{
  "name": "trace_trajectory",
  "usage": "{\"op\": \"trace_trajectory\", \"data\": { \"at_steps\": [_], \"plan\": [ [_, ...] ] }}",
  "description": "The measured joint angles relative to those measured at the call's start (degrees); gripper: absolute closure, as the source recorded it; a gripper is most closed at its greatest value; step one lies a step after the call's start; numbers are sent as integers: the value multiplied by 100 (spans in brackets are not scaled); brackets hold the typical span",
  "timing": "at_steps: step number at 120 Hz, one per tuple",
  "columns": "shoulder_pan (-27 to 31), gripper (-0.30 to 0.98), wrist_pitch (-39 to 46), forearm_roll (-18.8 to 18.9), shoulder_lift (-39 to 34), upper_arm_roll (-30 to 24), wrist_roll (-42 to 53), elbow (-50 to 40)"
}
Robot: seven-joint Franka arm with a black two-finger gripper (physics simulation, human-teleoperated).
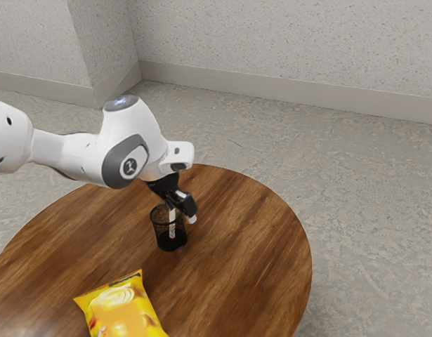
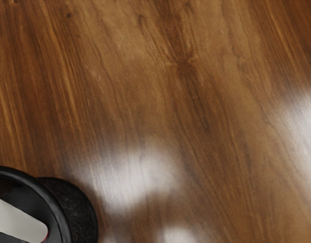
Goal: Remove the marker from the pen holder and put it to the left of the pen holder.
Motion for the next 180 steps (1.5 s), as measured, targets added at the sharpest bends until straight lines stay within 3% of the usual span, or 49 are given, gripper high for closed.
{"op": "trace_trajectory", "data": {
  "at_steps": [39, 69, 128, 180],
  "plan": [
    [504, 13, 296, 65, 14, 47, 147, 14],
    [679, 16, 350, 46, 416, 59, 235, 295],
    [693, 27, 376, -17, 848, 36, 289, 701],
    [664, 51, 381, -96, 951, 15, 226, 802]
  ]
}}
